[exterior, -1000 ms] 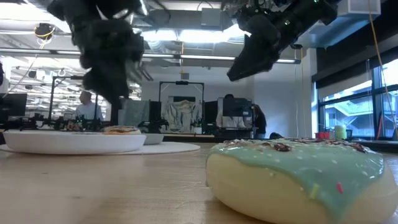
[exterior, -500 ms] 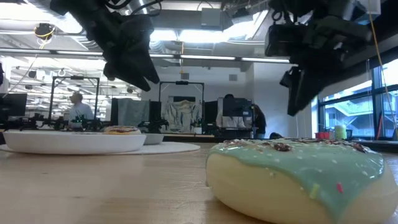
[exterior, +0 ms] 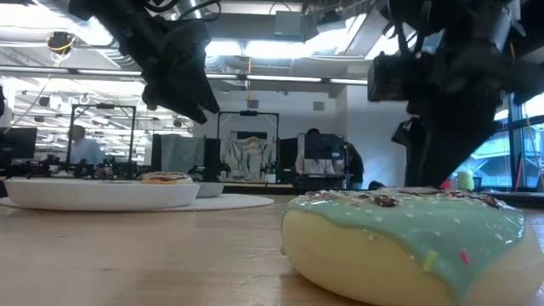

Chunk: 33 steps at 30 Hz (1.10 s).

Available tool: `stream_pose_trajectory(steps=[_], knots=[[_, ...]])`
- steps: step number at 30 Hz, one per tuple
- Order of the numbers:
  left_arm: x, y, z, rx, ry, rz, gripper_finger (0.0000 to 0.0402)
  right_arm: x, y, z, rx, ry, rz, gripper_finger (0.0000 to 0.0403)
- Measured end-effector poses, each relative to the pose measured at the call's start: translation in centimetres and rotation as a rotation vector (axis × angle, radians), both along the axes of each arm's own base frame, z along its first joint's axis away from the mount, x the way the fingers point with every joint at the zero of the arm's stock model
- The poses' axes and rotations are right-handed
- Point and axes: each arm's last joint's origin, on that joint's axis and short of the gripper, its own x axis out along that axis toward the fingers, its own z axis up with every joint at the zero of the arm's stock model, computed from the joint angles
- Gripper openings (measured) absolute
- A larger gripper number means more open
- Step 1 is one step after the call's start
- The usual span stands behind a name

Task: Pick & Place donuts
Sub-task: Put the big purple donut on the gray plate

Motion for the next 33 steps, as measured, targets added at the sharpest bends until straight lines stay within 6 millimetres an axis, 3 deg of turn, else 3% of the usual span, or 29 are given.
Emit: stream_pose_trajectory(steps=[9, 20, 26, 33], knots=[[0.0, 0.0, 0.0, 0.008, 0.002, -0.010, 0.0231, 0.3, 0.0, -1.0, -0.011, 0.023, -0.020, 0.0136], [0.0, 0.0, 0.0, 0.007, 0.002, -0.011, 0.0232, 0.6, 0.1, -0.5, -0.060, 0.030, 0.048, 0.0036], [0.0, 0.0, 0.0, 0.001, 0.002, -0.016, 0.0231, 2.4, -0.7, 2.0, -0.184, -0.007, 0.124, 0.0029], [0.2, 0.0, 0.2, -0.076, -0.067, 0.061, 0.0232, 5.3, -2.2, 6.8, -0.659, -0.156, 0.038, 0.0030]])
